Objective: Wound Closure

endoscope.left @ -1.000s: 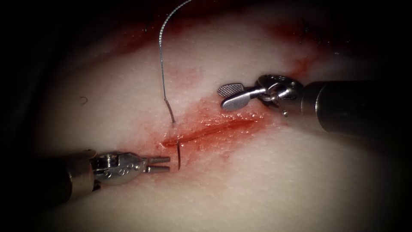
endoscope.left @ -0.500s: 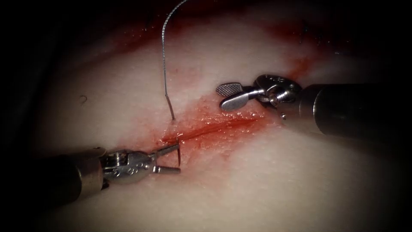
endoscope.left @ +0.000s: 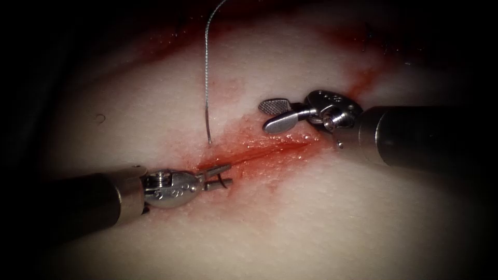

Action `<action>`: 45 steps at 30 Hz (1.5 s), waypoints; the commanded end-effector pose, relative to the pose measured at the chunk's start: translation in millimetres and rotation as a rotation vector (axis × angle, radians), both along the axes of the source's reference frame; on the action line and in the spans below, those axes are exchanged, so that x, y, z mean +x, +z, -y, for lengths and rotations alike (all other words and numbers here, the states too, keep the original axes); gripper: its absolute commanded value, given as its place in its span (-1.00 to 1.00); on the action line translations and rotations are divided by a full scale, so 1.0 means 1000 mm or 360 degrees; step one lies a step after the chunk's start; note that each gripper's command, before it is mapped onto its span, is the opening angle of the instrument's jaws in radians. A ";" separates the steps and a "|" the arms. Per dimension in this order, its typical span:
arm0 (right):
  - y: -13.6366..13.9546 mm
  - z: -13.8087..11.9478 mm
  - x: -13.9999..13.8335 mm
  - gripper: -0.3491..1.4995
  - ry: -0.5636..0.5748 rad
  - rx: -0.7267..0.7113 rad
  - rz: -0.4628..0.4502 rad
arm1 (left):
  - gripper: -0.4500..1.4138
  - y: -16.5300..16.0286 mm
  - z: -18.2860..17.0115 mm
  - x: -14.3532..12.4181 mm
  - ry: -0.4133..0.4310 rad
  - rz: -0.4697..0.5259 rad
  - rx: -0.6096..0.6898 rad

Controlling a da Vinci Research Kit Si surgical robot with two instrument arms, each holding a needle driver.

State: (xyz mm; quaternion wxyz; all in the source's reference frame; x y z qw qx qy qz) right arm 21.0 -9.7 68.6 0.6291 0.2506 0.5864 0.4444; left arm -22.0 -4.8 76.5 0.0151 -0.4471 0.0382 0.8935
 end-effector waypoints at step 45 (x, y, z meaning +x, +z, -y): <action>-0.0021 0.0009 0.0003 0.51 -0.0340 -0.0325 0.0071 | -1.00 -0.0193 -0.0043 -0.0006 -0.0136 0.0620 0.0570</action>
